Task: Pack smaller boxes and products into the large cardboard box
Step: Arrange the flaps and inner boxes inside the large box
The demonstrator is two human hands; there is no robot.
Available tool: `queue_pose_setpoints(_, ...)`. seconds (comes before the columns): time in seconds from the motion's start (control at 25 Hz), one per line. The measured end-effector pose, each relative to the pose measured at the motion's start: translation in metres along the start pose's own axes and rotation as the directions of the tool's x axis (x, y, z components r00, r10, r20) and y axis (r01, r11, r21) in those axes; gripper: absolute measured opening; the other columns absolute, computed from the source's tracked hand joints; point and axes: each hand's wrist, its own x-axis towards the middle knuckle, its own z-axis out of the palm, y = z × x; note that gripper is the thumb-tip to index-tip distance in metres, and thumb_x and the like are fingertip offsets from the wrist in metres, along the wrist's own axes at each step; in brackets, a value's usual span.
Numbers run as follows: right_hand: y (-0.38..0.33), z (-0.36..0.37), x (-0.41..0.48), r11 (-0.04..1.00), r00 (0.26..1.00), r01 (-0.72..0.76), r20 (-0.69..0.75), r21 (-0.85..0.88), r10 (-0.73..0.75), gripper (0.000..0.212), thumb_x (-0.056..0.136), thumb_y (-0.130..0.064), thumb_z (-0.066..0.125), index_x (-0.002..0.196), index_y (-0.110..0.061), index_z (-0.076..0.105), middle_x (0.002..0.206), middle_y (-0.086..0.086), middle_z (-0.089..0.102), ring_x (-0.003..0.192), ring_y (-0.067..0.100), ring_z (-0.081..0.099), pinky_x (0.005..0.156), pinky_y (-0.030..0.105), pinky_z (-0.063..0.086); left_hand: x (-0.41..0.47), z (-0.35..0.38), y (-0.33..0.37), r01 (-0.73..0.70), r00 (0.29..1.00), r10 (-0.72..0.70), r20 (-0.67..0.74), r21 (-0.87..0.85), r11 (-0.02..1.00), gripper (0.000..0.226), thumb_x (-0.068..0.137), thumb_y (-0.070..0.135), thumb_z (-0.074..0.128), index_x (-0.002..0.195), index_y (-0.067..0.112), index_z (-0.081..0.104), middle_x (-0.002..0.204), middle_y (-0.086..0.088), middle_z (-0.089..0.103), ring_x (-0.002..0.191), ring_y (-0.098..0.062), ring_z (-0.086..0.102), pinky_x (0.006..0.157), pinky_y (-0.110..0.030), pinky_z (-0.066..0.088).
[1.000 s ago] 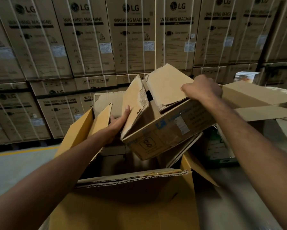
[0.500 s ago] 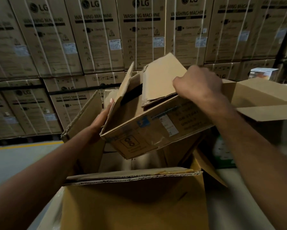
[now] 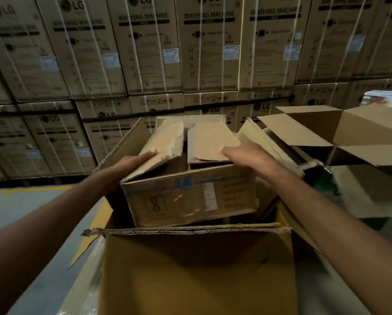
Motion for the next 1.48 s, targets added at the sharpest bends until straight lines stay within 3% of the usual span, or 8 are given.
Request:
queue_pose_setpoints(0.4, 0.068, 0.061, 0.038, 0.994, 0.99, -0.083, 0.123, 0.066, 0.074, 0.056, 0.099, -0.056, 0.055, 0.135, -0.013, 0.057, 0.119, 0.005, 0.065, 0.098, 0.021, 0.06, 0.083, 0.034, 0.051, 0.029, 0.041, 0.0, 0.019, 0.995, -0.056, 0.087, 0.38, 0.925, 0.079, 0.082, 0.076, 0.062, 0.128, 0.012, 0.059, 0.124, -0.008, 0.063, 0.106, -0.024, 0.065, 0.083, -0.036, 0.056)
queue_pose_setpoints(0.6, 0.071, 0.098, 0.045, 0.944, 0.941, 0.023, 0.327, -0.329, 0.091, 0.048, 0.093, -0.041, 0.07, 0.13, -0.011, 0.062, 0.11, 0.003, 0.067, 0.095, 0.021, 0.065, 0.077, 0.03, 0.054, 0.046, 0.061, -0.04, -0.069, 0.949, -0.179, 0.26, 0.724, 0.686, 0.055, 0.086, 0.065, 0.067, 0.121, 0.024, 0.054, 0.134, -0.008, 0.057, 0.103, -0.019, 0.062, 0.082, -0.036, 0.056)
queue_pose_setpoints(0.84, 0.032, 0.11, 0.051, 0.772, 0.937, 0.271, 0.341, -0.575, -0.075, 0.031, 0.09, -0.021, 0.065, 0.121, -0.017, 0.066, 0.113, 0.003, 0.064, 0.105, 0.022, 0.059, 0.078, 0.037, 0.053, 0.018, 0.082, -0.013, -0.478, 0.849, 0.117, 0.515, 0.656, 0.584, 0.076, 0.097, 0.058, 0.055, 0.161, 0.032, 0.024, 0.168, 0.004, 0.02, 0.143, -0.022, 0.039, 0.111, -0.041, 0.04)
queue_pose_setpoints(0.96, 0.005, 0.115, 0.058, 0.847, 0.783, 0.396, 0.612, -0.355, -0.109, 0.052, 0.091, -0.012, 0.065, 0.142, -0.018, 0.056, 0.129, 0.004, 0.062, 0.11, 0.022, 0.061, 0.087, 0.037, 0.055, 0.013, 0.091, -0.002, -0.595, 0.797, 0.155, 0.583, 0.715, 0.367, 0.061, 0.101, 0.057, 0.05, 0.156, 0.036, 0.036, 0.169, 0.005, 0.018, 0.149, -0.02, 0.03, 0.116, -0.049, 0.034)
queue_pose_setpoints(1.08, -0.012, 0.127, 0.06, 0.857, 0.728, 0.455, 0.655, -0.241, -0.203, 0.027, 0.095, -0.009, 0.062, 0.122, -0.009, 0.066, 0.116, 0.012, 0.068, 0.105, 0.027, 0.065, 0.087, 0.04, 0.056, 0.013, 0.076, 0.004, -0.58, 0.797, 0.305, 0.52, 0.8, 0.152, 0.038, 0.103, 0.048, 0.051, 0.139, 0.038, 0.057, 0.165, 0.004, 0.031, 0.147, -0.019, 0.035, 0.115, -0.054, 0.035)
queue_pose_setpoints(1.16, -0.02, 0.129, 0.059, 0.909, 0.755, 0.412, 0.583, -0.066, -0.299, 0.026, 0.096, -0.006, 0.06, 0.12, -0.01, 0.068, 0.113, 0.009, 0.069, 0.106, 0.026, 0.066, 0.086, 0.04, 0.058, 0.008, 0.058, 0.008, -0.549, 0.795, 0.45, 0.407, 0.798, 0.248, 0.036, 0.104, 0.046, 0.049, 0.135, 0.032, 0.06, 0.152, 0.002, 0.05, 0.132, -0.017, 0.052, 0.102, -0.042, 0.047)
queue_pose_setpoints(1.28, -0.044, 0.13, 0.05, 0.899, 0.751, 0.368, 0.494, 0.237, -0.438, 0.055, 0.098, 0.0, 0.05, 0.148, -0.023, 0.048, 0.133, -0.002, 0.06, 0.123, 0.016, 0.054, 0.101, 0.033, 0.047, -0.001, 0.028, 0.015, -0.486, 0.811, 0.571, 0.13, 0.692, 0.533, 0.041, 0.104, 0.05, 0.046, 0.135, 0.026, 0.059, 0.128, 0.002, 0.063, 0.108, -0.015, 0.061, 0.081, -0.032, 0.046)
queue_pose_setpoints(1.48, -0.085, 0.17, 0.039, 0.813, 0.582, 0.552, 0.613, 0.185, -0.534, 0.096, 0.089, -0.002, 0.048, 0.164, -0.038, 0.001, 0.166, 0.005, 0.033, 0.145, 0.03, 0.042, 0.119, 0.044, 0.038, -0.005, -0.004, 0.023, -0.257, 0.883, 0.469, -0.02, 0.815, 0.518, 0.031, 0.103, 0.035, 0.053, 0.131, 0.027, 0.064, 0.118, -0.001, 0.071, 0.101, -0.02, 0.067, 0.082, -0.032, 0.052)
